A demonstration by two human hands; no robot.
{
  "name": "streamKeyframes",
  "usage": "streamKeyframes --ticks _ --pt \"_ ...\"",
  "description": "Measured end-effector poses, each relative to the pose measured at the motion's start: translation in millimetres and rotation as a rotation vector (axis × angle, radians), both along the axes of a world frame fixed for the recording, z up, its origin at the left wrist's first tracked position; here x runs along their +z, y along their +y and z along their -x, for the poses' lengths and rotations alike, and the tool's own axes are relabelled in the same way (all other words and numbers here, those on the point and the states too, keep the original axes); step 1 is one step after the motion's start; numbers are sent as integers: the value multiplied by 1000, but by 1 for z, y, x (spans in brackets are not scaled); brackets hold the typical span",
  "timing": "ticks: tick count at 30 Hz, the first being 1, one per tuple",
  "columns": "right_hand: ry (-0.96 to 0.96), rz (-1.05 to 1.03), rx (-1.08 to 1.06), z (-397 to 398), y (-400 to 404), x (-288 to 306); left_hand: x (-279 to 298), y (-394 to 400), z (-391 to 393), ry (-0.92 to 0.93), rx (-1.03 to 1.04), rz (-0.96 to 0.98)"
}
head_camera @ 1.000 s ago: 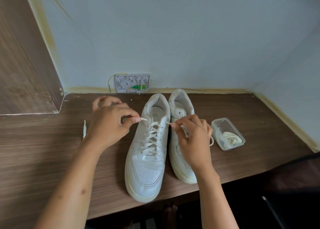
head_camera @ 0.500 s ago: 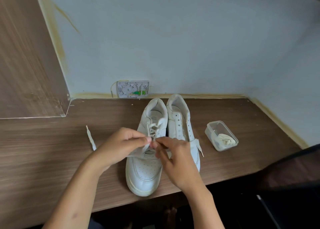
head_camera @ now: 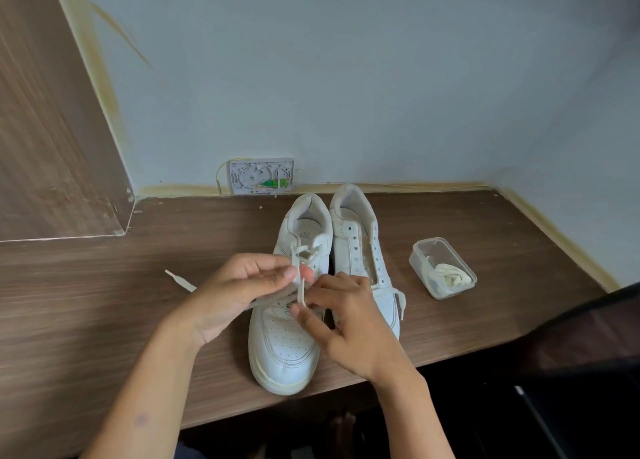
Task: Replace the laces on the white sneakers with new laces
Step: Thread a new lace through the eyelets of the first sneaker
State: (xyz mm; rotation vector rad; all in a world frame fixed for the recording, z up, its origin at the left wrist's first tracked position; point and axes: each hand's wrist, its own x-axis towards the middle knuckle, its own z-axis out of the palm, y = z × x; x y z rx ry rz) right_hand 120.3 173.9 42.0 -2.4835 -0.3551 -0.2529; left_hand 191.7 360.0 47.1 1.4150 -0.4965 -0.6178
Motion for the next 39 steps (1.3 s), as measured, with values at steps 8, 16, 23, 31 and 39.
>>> streamKeyframes --ticks 8,16,23,31,39 --pt "-215 -166 -175 -8 -6 2 0 -7 -1 -250 229 -73" --pt "-174 -178 -117 -31 7 -6 -10 -11 -4 -655 430 -214" --pt "-119 -303 -190 -37 10 1 -13 -9 -12 -920 581 -331" --pt "133 -418 -62 -41 -3 6 -16 -14 -12 -867 600 -335" --pt "75 -516 -114 -40 2 2 -19 -9 -16 -779 541 -383"
